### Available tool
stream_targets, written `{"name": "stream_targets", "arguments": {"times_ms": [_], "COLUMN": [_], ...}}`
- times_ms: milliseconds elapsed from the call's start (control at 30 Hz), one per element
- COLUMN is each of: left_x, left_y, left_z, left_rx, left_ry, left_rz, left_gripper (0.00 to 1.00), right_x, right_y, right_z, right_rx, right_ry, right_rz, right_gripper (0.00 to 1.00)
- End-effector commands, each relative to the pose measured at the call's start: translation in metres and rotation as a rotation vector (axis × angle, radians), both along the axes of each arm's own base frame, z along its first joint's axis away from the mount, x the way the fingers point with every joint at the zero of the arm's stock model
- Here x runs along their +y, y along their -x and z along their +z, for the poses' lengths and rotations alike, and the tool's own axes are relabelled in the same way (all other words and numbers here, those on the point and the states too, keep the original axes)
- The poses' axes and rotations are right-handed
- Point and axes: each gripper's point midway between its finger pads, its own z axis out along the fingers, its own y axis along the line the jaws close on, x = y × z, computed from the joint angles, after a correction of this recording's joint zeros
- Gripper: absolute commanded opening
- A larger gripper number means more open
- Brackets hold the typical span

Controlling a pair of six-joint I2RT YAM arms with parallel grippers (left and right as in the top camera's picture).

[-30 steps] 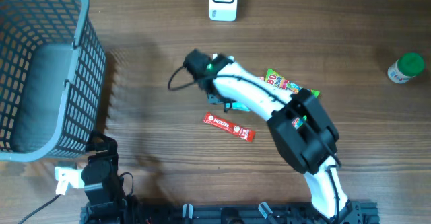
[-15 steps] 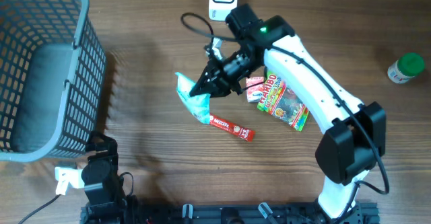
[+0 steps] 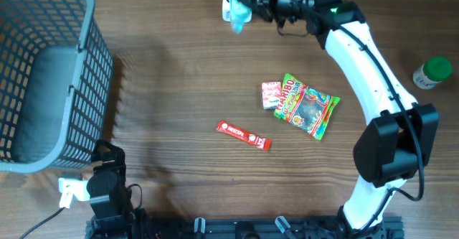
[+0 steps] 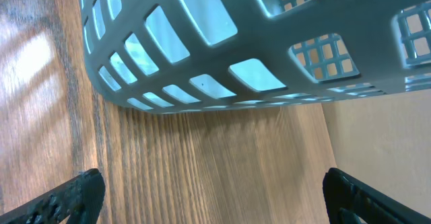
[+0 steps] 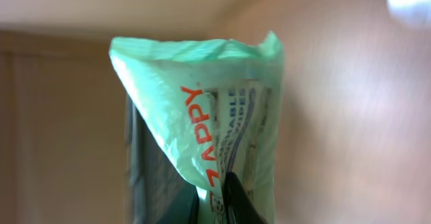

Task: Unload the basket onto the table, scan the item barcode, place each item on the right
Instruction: 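Lift the wipes pack up to the scanner with right gripper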

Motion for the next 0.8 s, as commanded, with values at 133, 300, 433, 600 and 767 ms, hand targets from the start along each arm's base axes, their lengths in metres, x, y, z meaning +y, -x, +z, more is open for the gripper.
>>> {"name": "stream_targets", "arguments": {"times_ms": [133,300,433,600,767], "left_x": [0.003,0.003,0.003,0.003,0.003], "left_y": [0.002,0.002,0.002,0.002,0.002], "left_z": [-0.001,-0.001,-0.001,-0.001,-0.001], "left_rx": [0.003,0.003,0.003,0.003,0.003], "left_ry": [-0.008,-0.008,-0.008,-0.008,-0.008], "left_rz": [0.018,0.018,0.018,0.018,0.018], "left_gripper": [1.0,1.0,1.0,1.0,1.0], "right_x": [0.007,0.015,0.006,0.01,0.02], "right_y": [-0.055,-0.091,-0.12,-0.131,-0.136], "right_z": [0.017,-0.019,-0.06,-0.101,-0.12], "right_rx": [-0.706,-0.902,-0.957,-0.973,-1.001], "right_ry": [0.617,0.885,1.022,1.049,1.0], "right_rz": [-0.172,-0.225,-0.307,-0.301,-0.336], "right_gripper": [0.05,0.05,0.05,0.05,0.05]}}
